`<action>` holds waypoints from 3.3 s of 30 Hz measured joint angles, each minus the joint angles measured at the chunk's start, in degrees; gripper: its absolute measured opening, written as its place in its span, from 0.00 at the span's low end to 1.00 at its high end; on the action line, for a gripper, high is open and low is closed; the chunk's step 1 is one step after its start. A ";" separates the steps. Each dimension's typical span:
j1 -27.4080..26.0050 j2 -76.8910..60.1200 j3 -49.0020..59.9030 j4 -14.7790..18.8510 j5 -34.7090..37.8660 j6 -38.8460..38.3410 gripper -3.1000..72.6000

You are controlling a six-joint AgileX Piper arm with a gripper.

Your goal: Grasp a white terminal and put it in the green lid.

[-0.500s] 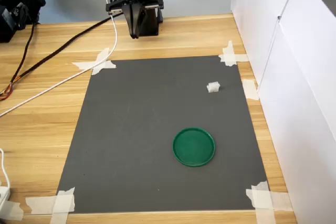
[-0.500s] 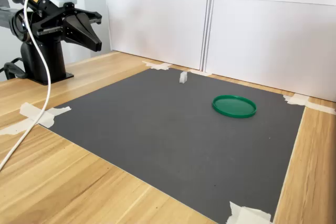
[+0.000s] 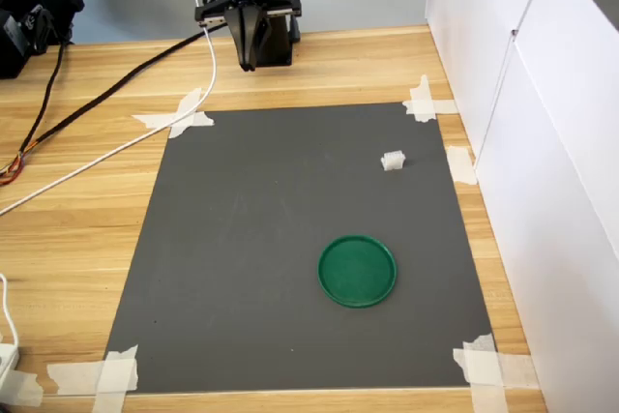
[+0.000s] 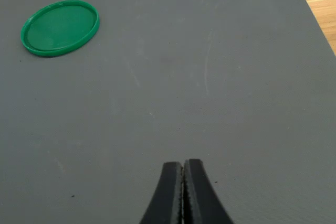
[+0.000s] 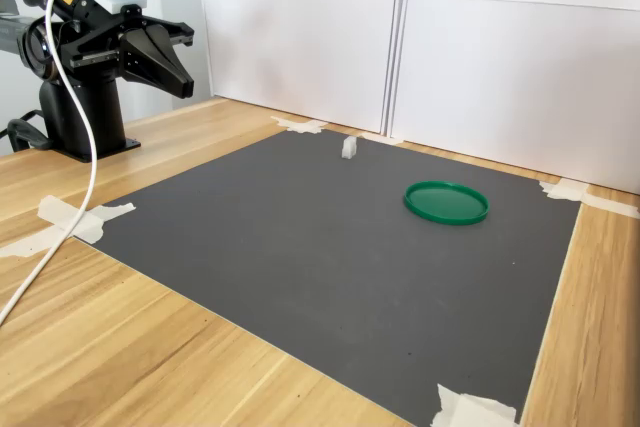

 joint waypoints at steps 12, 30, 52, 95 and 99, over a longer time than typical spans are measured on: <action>0.00 10.43 -13.90 -0.06 3.58 -6.43 0.01; 1.47 55.01 -40.50 -0.11 10.94 -30.23 0.01; 31.51 70.16 -53.50 -20.35 18.98 -16.22 0.01; 33.15 82.83 -59.37 2.67 27.61 -42.60 0.97; 33.15 85.52 -59.37 2.67 26.70 -42.54 0.96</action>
